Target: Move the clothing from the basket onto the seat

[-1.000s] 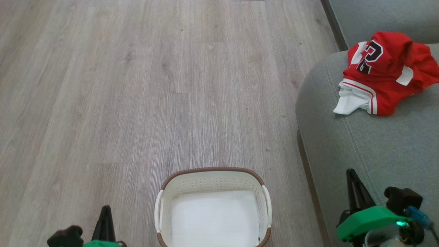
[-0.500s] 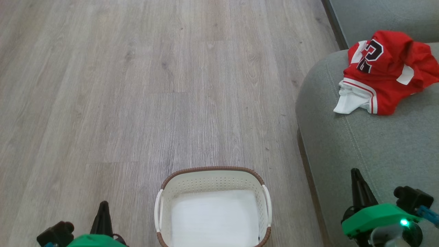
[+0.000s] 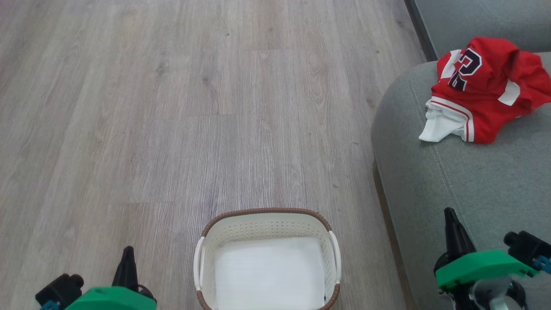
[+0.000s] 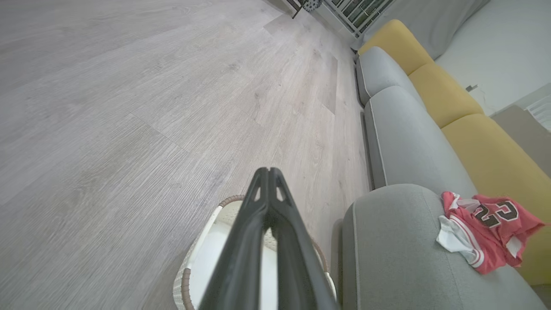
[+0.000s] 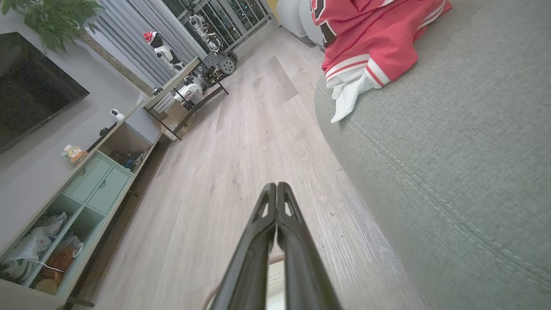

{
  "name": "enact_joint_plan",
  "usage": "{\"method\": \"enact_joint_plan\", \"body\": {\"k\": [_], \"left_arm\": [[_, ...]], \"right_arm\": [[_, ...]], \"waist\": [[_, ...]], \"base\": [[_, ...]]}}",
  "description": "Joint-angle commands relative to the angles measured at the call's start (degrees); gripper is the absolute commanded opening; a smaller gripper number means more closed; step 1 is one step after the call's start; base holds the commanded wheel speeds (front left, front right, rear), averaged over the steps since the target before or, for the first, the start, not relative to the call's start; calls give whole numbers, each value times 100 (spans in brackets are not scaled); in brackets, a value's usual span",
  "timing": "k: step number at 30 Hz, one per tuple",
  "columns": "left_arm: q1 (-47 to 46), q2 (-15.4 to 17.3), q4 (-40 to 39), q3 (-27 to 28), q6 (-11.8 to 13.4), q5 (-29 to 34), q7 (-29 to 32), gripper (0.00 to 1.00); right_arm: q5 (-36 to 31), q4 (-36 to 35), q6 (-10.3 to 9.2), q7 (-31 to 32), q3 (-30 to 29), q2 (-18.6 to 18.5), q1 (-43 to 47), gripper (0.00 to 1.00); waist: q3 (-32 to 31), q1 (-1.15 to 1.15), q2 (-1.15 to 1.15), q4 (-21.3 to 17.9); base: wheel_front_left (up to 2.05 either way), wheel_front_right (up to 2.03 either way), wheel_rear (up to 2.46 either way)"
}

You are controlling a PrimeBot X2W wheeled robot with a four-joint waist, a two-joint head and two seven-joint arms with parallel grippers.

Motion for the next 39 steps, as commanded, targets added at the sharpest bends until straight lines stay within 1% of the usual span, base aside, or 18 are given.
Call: {"method": "enact_joint_plan", "body": {"k": [1, 39], "left_arm": [[-301, 18, -163, 124, -60, -124, 30, 0], [-772, -56, -131, 535, -502, -2350, 657, 0]], "right_arm": [[152, -222, 18, 33, 5, -12, -310, 0], [2675, -306, 32, 667, -141, -12, -485, 0]], "waist": [[2, 0, 0, 0], [66, 0, 0, -7]], "base": [[0, 0, 0], [0, 0, 0]]}}
